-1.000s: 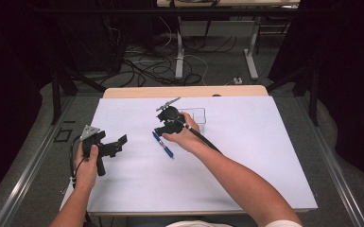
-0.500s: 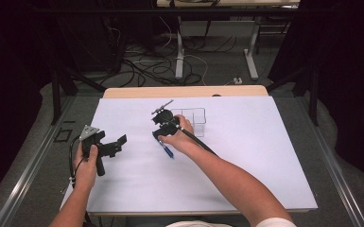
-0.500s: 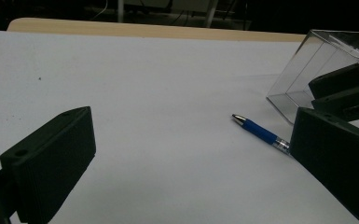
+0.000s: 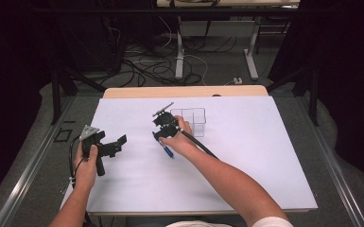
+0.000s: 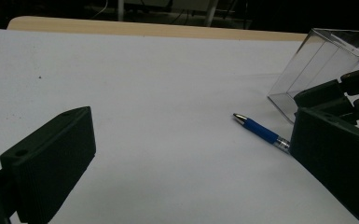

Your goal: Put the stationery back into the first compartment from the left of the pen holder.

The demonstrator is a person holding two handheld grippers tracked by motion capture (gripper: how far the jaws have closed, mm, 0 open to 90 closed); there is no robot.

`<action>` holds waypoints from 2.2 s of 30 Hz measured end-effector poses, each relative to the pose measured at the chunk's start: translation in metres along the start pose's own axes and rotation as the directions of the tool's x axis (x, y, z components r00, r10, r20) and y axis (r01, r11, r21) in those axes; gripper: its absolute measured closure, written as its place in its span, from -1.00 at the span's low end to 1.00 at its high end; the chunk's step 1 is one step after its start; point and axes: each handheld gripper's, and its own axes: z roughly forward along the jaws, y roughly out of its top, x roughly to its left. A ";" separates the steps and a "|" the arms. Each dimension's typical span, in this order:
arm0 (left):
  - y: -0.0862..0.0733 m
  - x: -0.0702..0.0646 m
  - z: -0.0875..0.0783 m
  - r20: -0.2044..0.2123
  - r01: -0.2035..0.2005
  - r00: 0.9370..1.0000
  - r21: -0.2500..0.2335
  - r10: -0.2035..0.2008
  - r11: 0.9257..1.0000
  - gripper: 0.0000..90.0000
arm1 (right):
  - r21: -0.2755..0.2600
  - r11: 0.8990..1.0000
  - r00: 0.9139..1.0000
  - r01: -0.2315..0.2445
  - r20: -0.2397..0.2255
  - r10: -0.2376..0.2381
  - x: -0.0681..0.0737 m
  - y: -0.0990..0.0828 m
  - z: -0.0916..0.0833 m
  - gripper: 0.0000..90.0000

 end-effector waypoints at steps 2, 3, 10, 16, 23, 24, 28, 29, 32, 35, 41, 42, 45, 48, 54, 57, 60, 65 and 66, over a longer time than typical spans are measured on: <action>0.000 0.000 0.000 0.000 0.001 1.000 -0.002 -0.001 1.000 -1.00 | -0.005 1.000 1.000 0.003 -0.007 -0.003 0.001 0.000 0.001 0.32; 0.000 0.000 0.000 0.000 0.001 1.000 -0.002 -0.001 1.000 -1.00 | -0.007 1.000 1.000 0.004 -0.007 -0.004 0.001 0.000 0.002 0.32; 0.000 0.000 0.000 0.002 0.001 1.000 -0.002 -0.001 1.000 -1.00 | -0.018 1.000 1.000 0.009 -0.006 -0.009 0.004 0.000 0.006 0.37; 0.000 0.000 0.000 0.003 0.003 1.000 -0.003 -0.003 1.000 -1.00 | -0.008 1.000 1.000 0.011 0.000 -0.011 0.003 0.000 0.011 0.42; 0.000 0.000 0.000 0.005 0.003 1.000 -0.004 -0.003 1.000 -1.00 | -0.005 1.000 1.000 0.016 -0.024 -0.016 0.003 0.000 0.018 0.50; 0.000 0.000 0.000 0.005 0.003 1.000 -0.004 -0.003 1.000 -1.00 | 0.005 1.000 0.999 0.025 -0.028 -0.025 0.003 0.000 0.018 0.51; 0.000 0.001 -0.001 0.005 0.000 1.000 -0.001 0.000 1.000 -1.00 | 0.007 1.000 1.000 0.023 -0.016 -0.023 0.005 0.000 0.023 0.57; 0.001 0.001 -0.001 0.006 -0.001 1.000 -0.001 0.001 1.000 -1.00 | 0.028 0.999 0.999 0.030 -0.013 -0.030 0.005 0.000 0.022 0.58; 0.000 0.001 -0.001 0.006 0.000 1.000 -0.001 0.000 1.000 -1.00 | -0.018 1.000 1.000 0.023 -0.012 -0.023 0.005 -0.001 0.028 0.61; 0.000 0.001 -0.001 0.007 0.003 1.000 -0.004 -0.003 1.000 -1.00 | 0.036 0.999 1.000 0.028 0.001 -0.028 0.005 0.000 0.027 0.63; 0.000 0.001 0.000 0.008 0.002 1.000 -0.005 -0.002 1.000 -1.00 | 0.044 0.999 1.000 0.015 0.018 -0.016 0.004 -0.001 0.030 0.64; 0.000 0.001 0.000 0.008 -0.001 1.000 -0.002 0.001 1.000 -1.00 | 0.037 0.999 1.000 0.015 0.013 -0.016 0.003 -0.002 0.031 0.64; 0.000 0.001 0.000 0.007 -0.002 1.000 -0.001 0.002 1.000 -1.00 | 0.061 0.998 1.000 0.013 0.016 -0.014 0.003 -0.002 0.032 0.65; 0.000 0.000 0.000 0.007 0.002 1.000 -0.004 -0.002 1.000 -1.00 | 0.026 1.000 1.000 0.006 0.020 -0.006 0.003 -0.003 0.036 0.67; 0.000 0.000 0.000 0.007 0.001 1.000 -0.003 -0.001 1.000 -1.00 | 0.069 0.998 1.000 0.005 0.023 -0.007 0.001 -0.002 0.034 0.69; 0.000 0.000 0.000 0.008 0.003 1.000 -0.001 -0.003 1.000 -1.00 | 0.070 0.998 1.000 0.002 0.020 -0.003 0.000 -0.002 0.034 0.69; 0.000 0.000 0.000 0.007 0.003 1.000 -0.001 -0.003 1.000 -1.00 | 0.029 1.000 1.000 0.001 0.012 -0.001 0.000 -0.004 0.038 0.70; 0.000 0.001 0.000 0.007 -0.001 1.000 0.003 0.001 1.000 -1.00 | 0.044 0.999 1.000 -0.012 0.015 0.012 0.000 -0.003 0.039 0.73; 0.000 0.001 0.000 0.007 -0.002 1.000 0.001 0.002 1.000 -1.00 | 0.038 0.999 1.000 -0.014 0.012 0.013 0.000 -0.004 0.039 0.74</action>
